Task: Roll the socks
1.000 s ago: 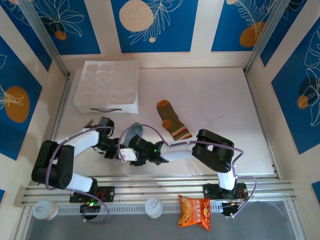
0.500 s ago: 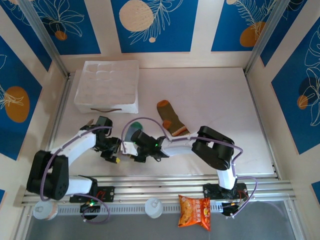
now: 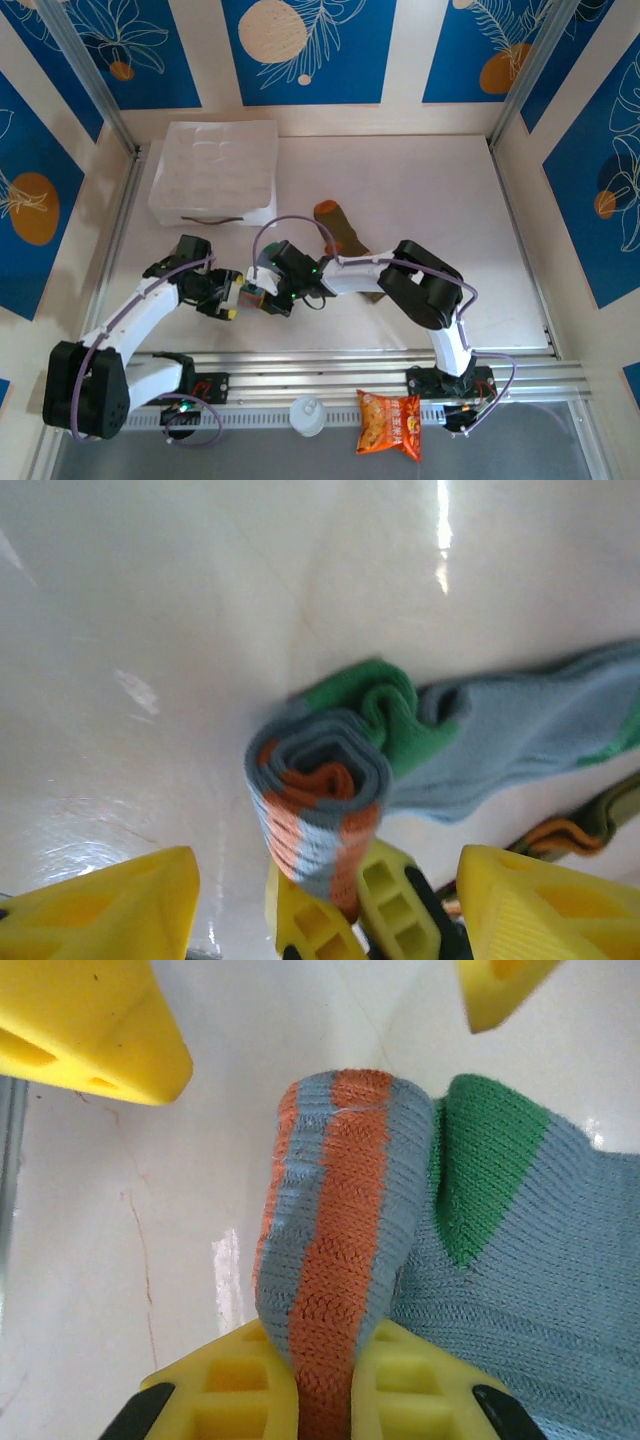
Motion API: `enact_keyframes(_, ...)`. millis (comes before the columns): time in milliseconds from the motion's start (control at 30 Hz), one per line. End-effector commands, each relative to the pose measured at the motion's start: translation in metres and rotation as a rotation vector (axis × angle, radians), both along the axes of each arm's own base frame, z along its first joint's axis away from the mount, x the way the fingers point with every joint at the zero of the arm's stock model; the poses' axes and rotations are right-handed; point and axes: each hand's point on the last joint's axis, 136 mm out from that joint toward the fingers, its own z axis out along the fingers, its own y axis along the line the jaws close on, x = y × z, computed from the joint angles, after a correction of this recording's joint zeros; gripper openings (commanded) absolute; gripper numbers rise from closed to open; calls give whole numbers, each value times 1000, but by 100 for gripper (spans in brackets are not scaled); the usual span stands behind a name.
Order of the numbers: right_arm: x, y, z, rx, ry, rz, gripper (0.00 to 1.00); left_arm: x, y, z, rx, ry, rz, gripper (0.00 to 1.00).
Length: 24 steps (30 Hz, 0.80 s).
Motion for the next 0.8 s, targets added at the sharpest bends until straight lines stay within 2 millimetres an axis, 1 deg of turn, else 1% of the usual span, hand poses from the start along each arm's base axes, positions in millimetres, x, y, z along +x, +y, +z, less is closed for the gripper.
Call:
enact_keyframes(0,-44,-70,-83,-343,318,-56,0,-5,-10,0,-62,-39,-37,65)
enact_keyframes(133,-43,-70,-86,-341,429,-87,0,3,-22,-5,-111,-108,-55,64)
enact_keyframes(233,-43,-71,-88,-343,495,-99,0,7,-25,-11,-108,-134,-62,63)
enact_keyframes(333,-41,-72,-89,-337,546,-119,0,8,-25,-20,-101,-133,-68,60)
enact_keyframes(467,-37,-73,-87,-327,602,-141,0,6,-24,-33,-81,-131,-87,51)
enact_keyframes(533,-37,-72,-87,-330,611,-140,0,1,-24,-42,-74,-110,-99,47)
enact_keyframes(633,-36,-71,-86,-333,612,-137,0,-14,-22,-60,-41,-42,-125,39)
enact_keyframes(733,-33,-69,-84,-329,585,-126,1,-42,-14,-77,-2,89,-127,23)
enact_keyframes(767,-32,-68,-81,-321,563,-116,4,-53,-11,-81,8,137,-127,18)
